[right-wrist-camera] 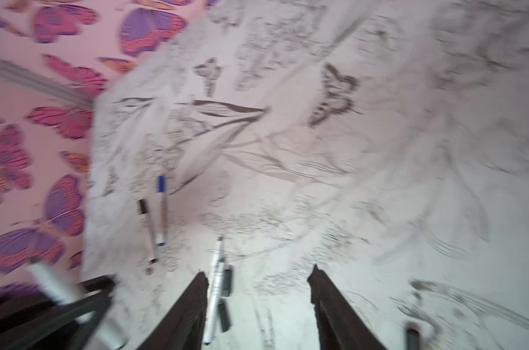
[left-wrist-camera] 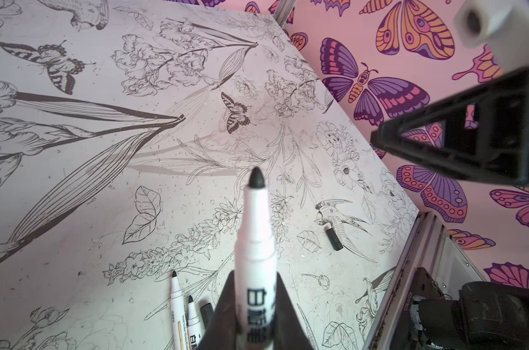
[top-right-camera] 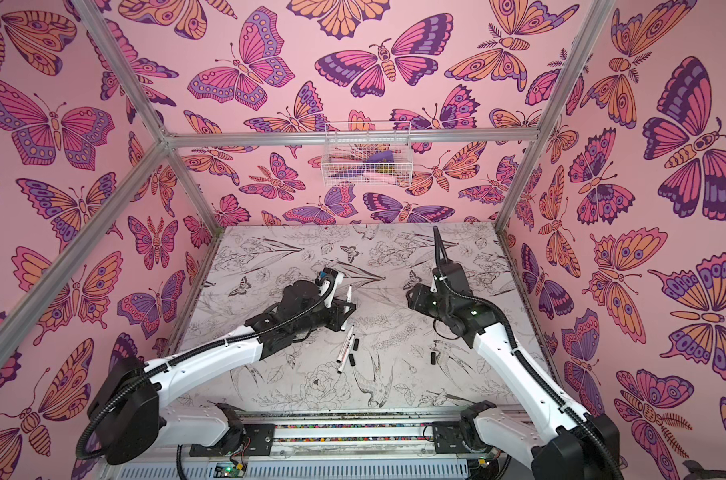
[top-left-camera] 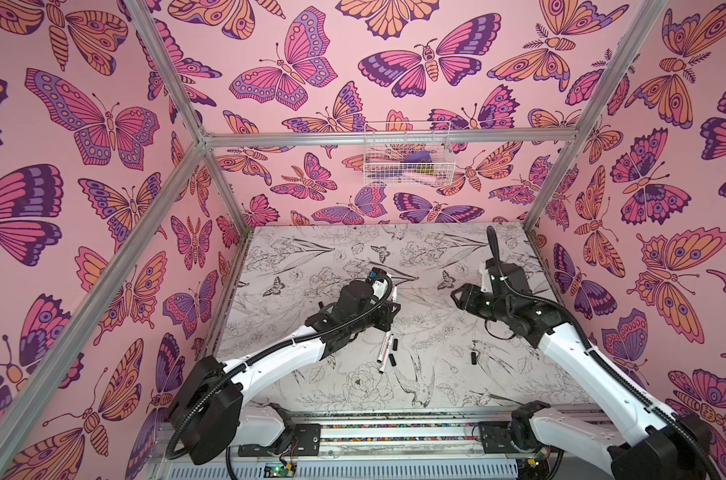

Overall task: Insert the pens into the pen caps
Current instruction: 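Lower the right gripper onto a black cap and grasp it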

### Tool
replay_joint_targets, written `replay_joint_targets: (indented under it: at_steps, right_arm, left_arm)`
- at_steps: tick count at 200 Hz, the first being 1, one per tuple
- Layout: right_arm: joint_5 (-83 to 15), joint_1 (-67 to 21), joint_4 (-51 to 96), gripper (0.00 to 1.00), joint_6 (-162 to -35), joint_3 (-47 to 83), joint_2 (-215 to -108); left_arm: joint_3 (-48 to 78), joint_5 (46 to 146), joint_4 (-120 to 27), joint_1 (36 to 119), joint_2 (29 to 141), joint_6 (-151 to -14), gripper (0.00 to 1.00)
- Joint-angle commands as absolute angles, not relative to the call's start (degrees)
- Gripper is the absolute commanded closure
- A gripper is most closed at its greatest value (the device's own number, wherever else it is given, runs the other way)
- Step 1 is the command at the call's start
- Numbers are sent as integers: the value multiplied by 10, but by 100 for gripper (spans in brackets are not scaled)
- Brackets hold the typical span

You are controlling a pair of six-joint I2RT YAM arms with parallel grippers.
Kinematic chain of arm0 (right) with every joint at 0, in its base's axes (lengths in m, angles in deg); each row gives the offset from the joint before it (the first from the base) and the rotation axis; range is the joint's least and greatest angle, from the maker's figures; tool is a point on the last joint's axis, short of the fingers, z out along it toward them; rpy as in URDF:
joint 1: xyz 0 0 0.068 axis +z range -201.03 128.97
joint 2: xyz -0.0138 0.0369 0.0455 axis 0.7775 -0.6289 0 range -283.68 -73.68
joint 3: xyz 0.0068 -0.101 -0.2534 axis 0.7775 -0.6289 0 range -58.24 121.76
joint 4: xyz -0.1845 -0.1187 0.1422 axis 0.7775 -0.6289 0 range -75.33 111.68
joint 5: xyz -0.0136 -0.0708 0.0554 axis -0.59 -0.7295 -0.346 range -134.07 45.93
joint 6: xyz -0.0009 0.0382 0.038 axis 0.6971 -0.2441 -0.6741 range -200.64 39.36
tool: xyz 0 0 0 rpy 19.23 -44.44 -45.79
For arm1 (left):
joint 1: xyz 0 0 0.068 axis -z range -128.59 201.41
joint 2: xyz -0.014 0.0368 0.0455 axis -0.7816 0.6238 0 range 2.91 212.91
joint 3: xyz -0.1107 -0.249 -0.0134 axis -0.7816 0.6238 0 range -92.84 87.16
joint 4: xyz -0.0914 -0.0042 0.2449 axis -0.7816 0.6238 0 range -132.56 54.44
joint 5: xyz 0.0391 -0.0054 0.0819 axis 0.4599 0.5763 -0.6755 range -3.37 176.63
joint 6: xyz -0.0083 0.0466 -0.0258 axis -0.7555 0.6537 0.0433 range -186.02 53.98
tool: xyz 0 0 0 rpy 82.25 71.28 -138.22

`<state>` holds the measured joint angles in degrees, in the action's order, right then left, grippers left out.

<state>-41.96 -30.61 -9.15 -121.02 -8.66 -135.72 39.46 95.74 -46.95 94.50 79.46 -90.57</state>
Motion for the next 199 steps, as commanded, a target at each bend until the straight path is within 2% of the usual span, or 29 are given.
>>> replay_joint_targets:
  at_steps: [1,35,79,134,171,199]
  right_arm:
    - [-531,-317,-202,43,-1241,-141,-1360]
    - [-503,-320,-167,47,-1246,-208,-1382]
    - [-474,-320,-142,51,-1226,-215,-1461]
    - [-454,-320,-107,69,-1225,-232,-1498]
    - [-434,-320,-89,76,-1232,-235,-1508]
    - [-419,-320,-85,89,-1232,-226,-1505]
  left_arm:
    - [402,943,-468,943,783,-913,100]
    - [399,946,-470,943,791,-914,100]
    - [394,951,-470,944,795,-920,100]
    - [402,943,-470,945,790,-923,100]
    - [403,949,-470,945,788,-925,100]
    - [405,955,-470,945,788,-928,100]
